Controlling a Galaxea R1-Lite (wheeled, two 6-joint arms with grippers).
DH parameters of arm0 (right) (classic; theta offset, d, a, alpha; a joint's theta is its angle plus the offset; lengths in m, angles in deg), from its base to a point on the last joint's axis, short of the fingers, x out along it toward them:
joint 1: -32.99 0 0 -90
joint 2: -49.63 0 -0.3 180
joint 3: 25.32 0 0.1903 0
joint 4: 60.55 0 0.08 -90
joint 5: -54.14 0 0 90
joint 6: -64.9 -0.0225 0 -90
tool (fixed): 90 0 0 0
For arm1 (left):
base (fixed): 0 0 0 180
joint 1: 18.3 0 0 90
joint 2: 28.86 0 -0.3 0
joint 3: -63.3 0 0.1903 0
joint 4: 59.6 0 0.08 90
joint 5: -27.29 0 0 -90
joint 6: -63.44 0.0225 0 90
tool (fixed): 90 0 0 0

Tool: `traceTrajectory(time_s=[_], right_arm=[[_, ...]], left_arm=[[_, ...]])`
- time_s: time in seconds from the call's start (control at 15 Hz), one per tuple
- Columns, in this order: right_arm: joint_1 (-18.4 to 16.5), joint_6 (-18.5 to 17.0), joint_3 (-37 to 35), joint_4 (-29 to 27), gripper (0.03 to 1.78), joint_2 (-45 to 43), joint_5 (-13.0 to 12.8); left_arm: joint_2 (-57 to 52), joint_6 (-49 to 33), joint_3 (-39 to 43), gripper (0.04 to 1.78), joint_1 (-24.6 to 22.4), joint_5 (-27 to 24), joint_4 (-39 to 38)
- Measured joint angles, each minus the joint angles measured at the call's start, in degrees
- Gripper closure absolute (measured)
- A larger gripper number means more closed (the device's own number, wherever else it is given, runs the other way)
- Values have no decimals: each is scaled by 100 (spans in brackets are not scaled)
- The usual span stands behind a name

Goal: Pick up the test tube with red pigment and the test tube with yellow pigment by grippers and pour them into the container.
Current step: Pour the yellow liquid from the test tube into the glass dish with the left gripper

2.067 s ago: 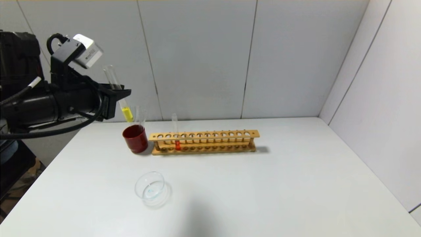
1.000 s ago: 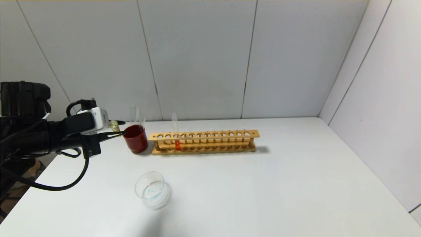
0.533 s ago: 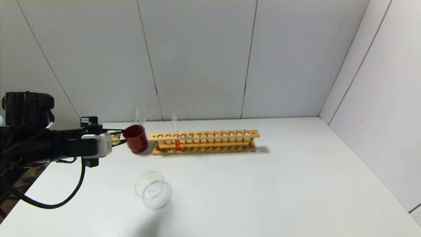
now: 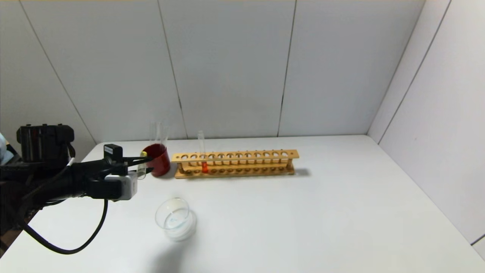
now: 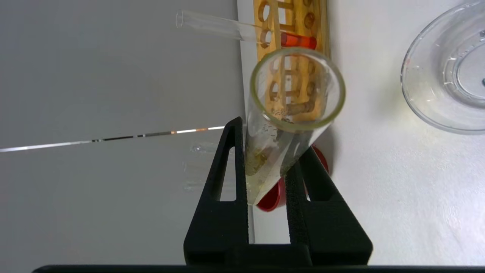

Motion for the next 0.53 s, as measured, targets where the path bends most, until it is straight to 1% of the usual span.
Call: traceTrajectory(time_s=[0.2, 0.33, 0.53], right_arm=[[0, 0, 0, -2, 6, 0, -4], [0, 0, 0, 0, 6, 0, -2], [0, 0, 0, 0, 6, 0, -2]], left_arm=[[364, 5, 179, 150, -17, -273, -540], [588, 0, 252, 150, -28, -340, -967], [931, 5, 274, 150, -44, -384, -1373]])
